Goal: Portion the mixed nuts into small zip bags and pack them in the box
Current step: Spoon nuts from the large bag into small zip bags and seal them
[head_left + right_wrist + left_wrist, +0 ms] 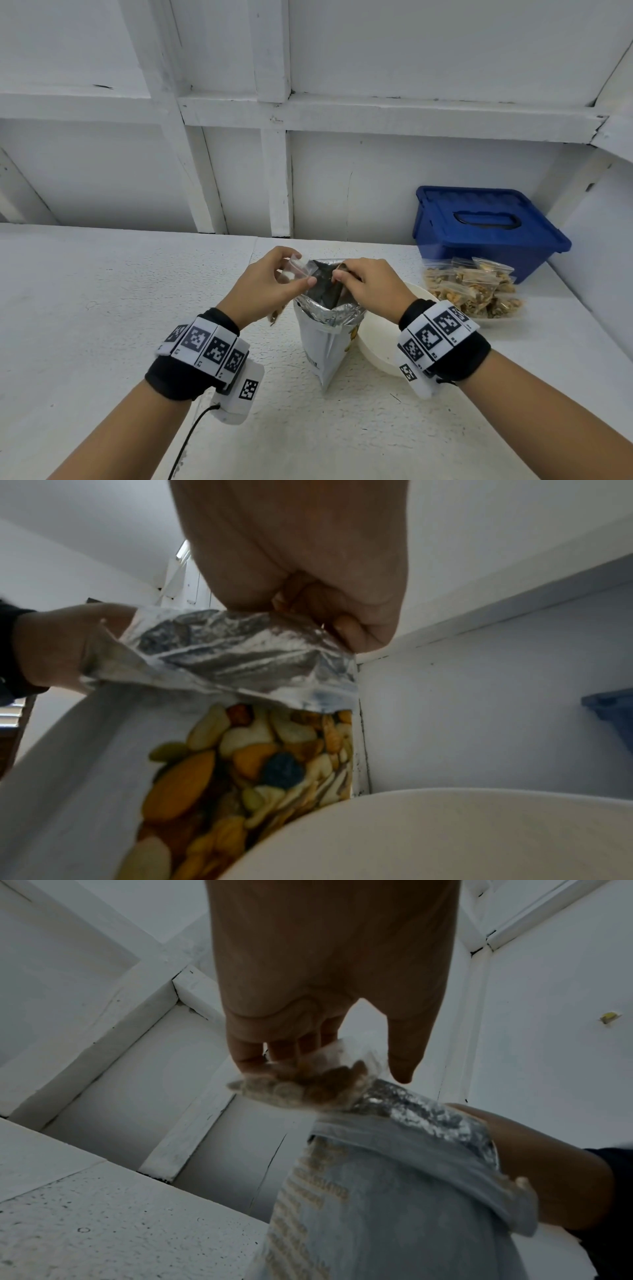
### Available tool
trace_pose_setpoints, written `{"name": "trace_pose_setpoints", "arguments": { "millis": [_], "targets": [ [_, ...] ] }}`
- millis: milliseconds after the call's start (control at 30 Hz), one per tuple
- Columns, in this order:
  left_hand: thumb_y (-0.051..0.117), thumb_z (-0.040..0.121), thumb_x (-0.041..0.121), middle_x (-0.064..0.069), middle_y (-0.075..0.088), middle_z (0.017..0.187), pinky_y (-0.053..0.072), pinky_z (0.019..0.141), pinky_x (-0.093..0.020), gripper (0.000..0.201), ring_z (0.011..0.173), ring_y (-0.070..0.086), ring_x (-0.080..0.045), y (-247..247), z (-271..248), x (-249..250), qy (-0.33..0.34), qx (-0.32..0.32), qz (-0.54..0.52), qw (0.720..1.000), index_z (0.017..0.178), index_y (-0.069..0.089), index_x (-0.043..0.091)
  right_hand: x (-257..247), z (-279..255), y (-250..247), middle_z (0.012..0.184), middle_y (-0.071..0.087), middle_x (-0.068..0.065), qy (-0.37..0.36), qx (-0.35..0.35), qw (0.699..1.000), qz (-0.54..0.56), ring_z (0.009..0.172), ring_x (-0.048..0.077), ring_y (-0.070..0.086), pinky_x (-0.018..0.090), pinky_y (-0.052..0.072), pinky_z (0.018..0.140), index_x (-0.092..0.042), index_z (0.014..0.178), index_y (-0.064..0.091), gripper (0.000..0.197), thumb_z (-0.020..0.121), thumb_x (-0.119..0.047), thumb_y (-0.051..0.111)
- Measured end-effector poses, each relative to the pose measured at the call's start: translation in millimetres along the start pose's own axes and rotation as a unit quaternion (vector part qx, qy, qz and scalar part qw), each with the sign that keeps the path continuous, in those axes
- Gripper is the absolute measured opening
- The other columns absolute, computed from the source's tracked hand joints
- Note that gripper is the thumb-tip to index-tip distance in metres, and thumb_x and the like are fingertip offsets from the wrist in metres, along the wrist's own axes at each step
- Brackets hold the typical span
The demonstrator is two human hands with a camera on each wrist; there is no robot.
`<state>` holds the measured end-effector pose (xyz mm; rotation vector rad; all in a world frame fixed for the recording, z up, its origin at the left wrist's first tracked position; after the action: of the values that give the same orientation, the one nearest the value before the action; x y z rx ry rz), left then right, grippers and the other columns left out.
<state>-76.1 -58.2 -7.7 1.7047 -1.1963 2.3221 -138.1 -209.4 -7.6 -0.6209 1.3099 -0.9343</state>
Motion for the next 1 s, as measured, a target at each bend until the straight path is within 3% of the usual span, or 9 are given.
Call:
{"name": "trace_pose_setpoints", "arguments": {
  "millis": [300, 433, 533, 633, 733, 900, 1000],
  "targets": [
    [0.068, 0.079, 0.040, 0.009, 0.062, 0.101, 0.050, 0.072, -0.021, 0.039, 0.083, 0.063, -0.008, -0.2, -2.2, 1.6, 0.004, -0.002, 0.004, 1.000, 0.111, 0.048, 0.029, 11.9, -3.2, -19.7, 0.066, 0.064, 0.001, 0.062, 0.065, 0.988, 0.122, 0.066, 0.013, 0.058, 0.018, 0.041, 0.066, -0.017, 0.077, 0.065, 0.026, 0.096, -0.021, 0.047],
    [0.068, 0.079, 0.039, 0.007, 0.063, 0.102, 0.051, 0.072, -0.023, 0.039, 0.083, 0.064, -0.012, -0.7, -2.5, 1.5, 0.003, -0.005, 0.003, 1.000, 0.111, 0.050, 0.028, 21.2, -2.9, -34.9, 0.064, 0.064, 0.002, 0.087, 0.104, 0.973, 0.187, 0.055, 0.002, 0.058, 0.014, 0.045, 0.060, -0.013, 0.077, 0.063, 0.028, 0.096, -0.019, 0.045],
    [0.067, 0.081, 0.038, 0.005, 0.063, 0.104, 0.049, 0.069, -0.020, 0.037, 0.084, 0.063, -0.012, -0.2, -2.9, 2.2, 0.006, -0.013, 0.009, 1.000, 0.112, 0.050, 0.028, 32.2, -5.3, -42.5, 0.061, 0.060, 0.001, 0.121, 0.128, 0.958, 0.228, 0.046, -0.004, 0.054, 0.007, 0.042, 0.051, -0.010, 0.077, 0.062, 0.028, 0.097, -0.016, 0.043],
    [0.066, 0.081, 0.038, 0.004, 0.064, 0.105, 0.048, 0.066, -0.019, 0.037, 0.084, 0.064, -0.011, -0.8, -2.5, 3.4, 0.008, -0.019, 0.010, 1.000, 0.113, 0.052, 0.027, 47.4, -10.2, -45.5, 0.061, 0.062, 0.005, 0.171, 0.158, 0.934, 0.272, 0.044, 0.000, 0.052, 0.009, 0.036, 0.044, -0.012, 0.073, 0.060, 0.029, 0.097, -0.016, 0.043],
    [0.065, 0.082, 0.038, 0.003, 0.063, 0.107, 0.047, 0.066, -0.018, 0.042, 0.086, 0.062, -0.010, -2.0, -2.1, 5.5, 0.011, -0.031, 0.025, 0.999, 0.119, 0.053, 0.023, 59.6, -14.2, -48.2, 0.063, 0.063, 0.006, 0.202, 0.185, 0.916, 0.294, 0.046, 0.003, 0.051, 0.015, 0.036, 0.047, -0.015, 0.074, 0.060, 0.029, 0.097, -0.018, 0.043],
    [0.066, 0.081, 0.037, 0.011, 0.058, 0.102, 0.040, 0.062, -0.011, 0.048, 0.084, 0.056, -0.001, -5.1, -3.1, 14.0, 0.033, -0.052, 0.077, 0.995, 0.123, 0.051, 0.021, 63.5, -19.7, -59.2, 0.065, 0.063, 0.004, 0.201, 0.213, 0.909, 0.295, 0.049, 0.004, 0.051, 0.017, 0.038, 0.049, -0.014, 0.077, 0.060, 0.028, 0.097, -0.018, 0.042],
    [0.068, 0.079, 0.036, 0.007, 0.057, 0.107, 0.043, 0.066, -0.015, 0.051, 0.083, 0.056, -0.006, -6.9, -3.5, 20.1, 0.051, -0.061, 0.115, 0.990, 0.123, 0.053, 0.017, 63.4, -21.0, -68.3, 0.065, 0.063, 0.004, 0.198, 0.232, 0.906, 0.292, 0.051, 0.006, 0.051, 0.014, 0.038, 0.044, -0.012, 0.078, 0.060, 0.027, 0.097, -0.018, 0.042]
  ]
}}
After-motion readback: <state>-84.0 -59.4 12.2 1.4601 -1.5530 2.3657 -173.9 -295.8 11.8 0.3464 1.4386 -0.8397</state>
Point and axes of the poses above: each hand's wrist, its own z-axis towards the middle knuckle, its own y-axis out of the palm, x = y × z, the point moved 7 cm from there along z, towards the middle knuckle
